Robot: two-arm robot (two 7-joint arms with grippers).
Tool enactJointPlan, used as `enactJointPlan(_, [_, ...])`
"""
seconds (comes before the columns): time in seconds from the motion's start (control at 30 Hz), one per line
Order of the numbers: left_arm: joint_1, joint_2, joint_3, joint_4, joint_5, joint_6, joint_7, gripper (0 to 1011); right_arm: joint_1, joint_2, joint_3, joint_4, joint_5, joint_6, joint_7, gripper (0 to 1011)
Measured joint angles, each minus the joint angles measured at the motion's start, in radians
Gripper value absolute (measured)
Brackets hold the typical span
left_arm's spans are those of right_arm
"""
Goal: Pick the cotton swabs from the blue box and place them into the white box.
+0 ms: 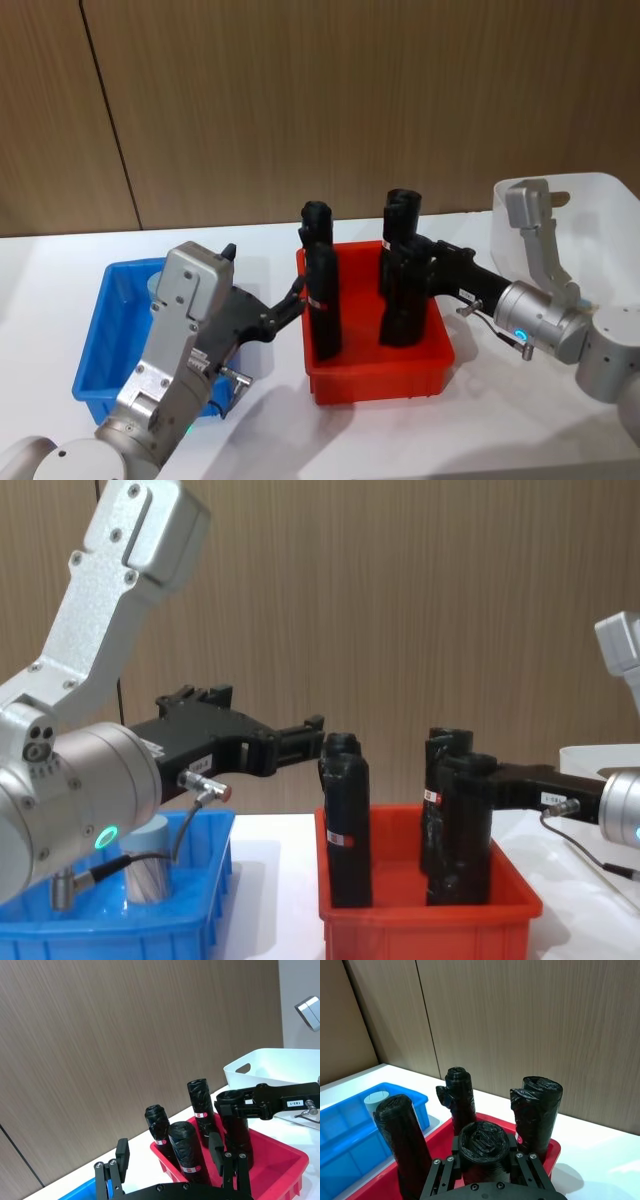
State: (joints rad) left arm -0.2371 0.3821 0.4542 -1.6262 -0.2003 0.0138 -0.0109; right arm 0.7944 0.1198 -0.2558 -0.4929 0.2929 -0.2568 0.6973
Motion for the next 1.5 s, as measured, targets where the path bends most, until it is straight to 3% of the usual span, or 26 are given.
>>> enactJointPlan(0.2, [0.0,0.0,0.0,0.0,0.0,0.0,0.0,1004,-0.012,0.004,0.002,-0.035,0.001,0.01,-0.005,458])
enactJointPlan(0.5, [0.0,0.0,0.0,0.0,0.0,0.0,0.0,1004,-0.064,0.023,0.011,-0.166,0.013,0.054,-0.023,409])
enactJointPlan(0.63, [0.0,0.0,0.0,0.0,0.0,0.0,0.0,1004,-0.114,0.042,0.019,-0.303,0.023,0.1,-0.049,381])
enactJointPlan(0.7, [0.0,0.0,0.0,0.0,0.0,0.0,0.0,1004,-0.12,0.045,0.021,-0.322,0.023,0.106,-0.054,378])
enactJointPlan(1.07, [0.0,0.0,0.0,0.0,0.0,0.0,0.0,1004,-0.209,0.095,0.053,-0.615,0.026,0.214,-0.154,352])
enactJointPlan(1.5, [0.0,0.0,0.0,0.0,0.0,0.0,0.0,1004,-0.258,0.158,0.109,-0.815,-0.004,0.297,-0.291,352])
